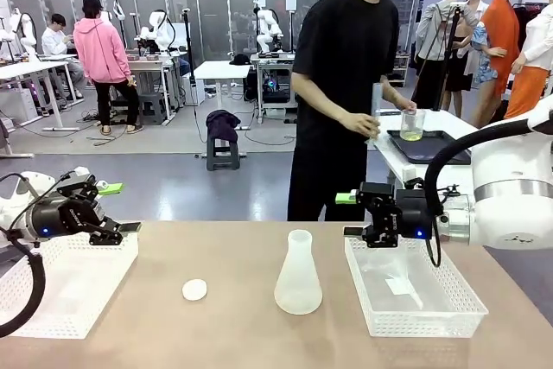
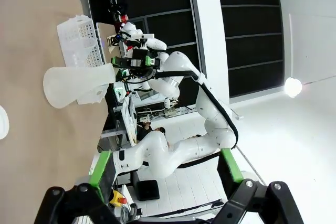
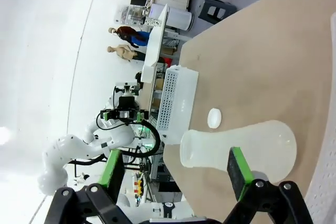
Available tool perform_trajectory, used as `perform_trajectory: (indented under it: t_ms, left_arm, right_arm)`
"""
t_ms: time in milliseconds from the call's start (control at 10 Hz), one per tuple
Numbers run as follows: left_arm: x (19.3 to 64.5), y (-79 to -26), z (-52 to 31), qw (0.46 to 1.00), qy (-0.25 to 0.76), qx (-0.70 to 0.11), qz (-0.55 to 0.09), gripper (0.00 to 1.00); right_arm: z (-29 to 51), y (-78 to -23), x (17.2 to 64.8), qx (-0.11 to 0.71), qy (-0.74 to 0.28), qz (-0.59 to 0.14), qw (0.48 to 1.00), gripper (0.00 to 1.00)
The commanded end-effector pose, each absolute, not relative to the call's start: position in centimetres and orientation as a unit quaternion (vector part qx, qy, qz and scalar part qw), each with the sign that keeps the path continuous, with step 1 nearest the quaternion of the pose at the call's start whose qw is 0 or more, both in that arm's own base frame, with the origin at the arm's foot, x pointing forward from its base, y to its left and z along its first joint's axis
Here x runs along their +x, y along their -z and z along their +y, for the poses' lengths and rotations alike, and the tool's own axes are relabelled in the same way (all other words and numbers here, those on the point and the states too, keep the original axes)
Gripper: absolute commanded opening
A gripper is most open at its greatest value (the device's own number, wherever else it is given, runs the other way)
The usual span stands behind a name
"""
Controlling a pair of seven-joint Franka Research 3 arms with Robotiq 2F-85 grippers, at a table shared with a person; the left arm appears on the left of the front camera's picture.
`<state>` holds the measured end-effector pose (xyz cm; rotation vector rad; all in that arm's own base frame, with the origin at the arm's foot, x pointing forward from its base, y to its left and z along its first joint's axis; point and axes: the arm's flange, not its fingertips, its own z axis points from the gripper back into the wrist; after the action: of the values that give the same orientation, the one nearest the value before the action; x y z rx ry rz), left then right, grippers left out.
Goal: Prepare the solutions needed for the experiment.
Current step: Pick up the Plastic Funnel and insert it into the Big flask.
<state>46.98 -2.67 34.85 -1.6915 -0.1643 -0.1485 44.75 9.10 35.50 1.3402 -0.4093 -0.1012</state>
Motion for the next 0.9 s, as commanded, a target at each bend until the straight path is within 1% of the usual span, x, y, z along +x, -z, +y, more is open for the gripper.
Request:
perform_trajectory:
  t_ms: [0, 100, 200, 400, 600, 800]
  left_arm:
    - [47.7, -35.4, -2.6, 0.667, 0.071, -0.74, -0.053, 1.0]
    - [47.7, -35.5, -2.5, 0.676, 0.077, -0.731, -0.046, 1.0]
    - [47.0, -34.9, -2.7, 0.659, 0.067, -0.746, -0.07, 1.0]
    - [47.0, -34.9, -2.7, 0.659, 0.067, -0.746, -0.07, 1.0]
    - [47.0, -34.9, -2.7, 0.659, 0.067, -0.746, -0.07, 1.0]
    - [47.0, -34.9, -2.7, 0.659, 0.067, -0.746, -0.07, 1.0]
  right_arm:
    - [8.8, -36.5, 45.3, 0.61, 0.052, -0.206, 0.763, 1.0]
    - [9.1, -35.5, 44.8, 0.616, 0.047, -0.188, 0.763, 1.0]
    - [9.1, -35.5, 44.8, 0.616, 0.047, -0.188, 0.763, 1.0]
    - [8.7, -35.6, 44.9, 0.609, 0.046, -0.194, 0.768, 1.0]
    - [8.1, -38.2, 45.5, 0.508, -0.04, -0.23, 0.829, 1.0]
    - [7.2, -41.8, 46.9, 0.402, -0.137, -0.24, 0.873, 1.0]
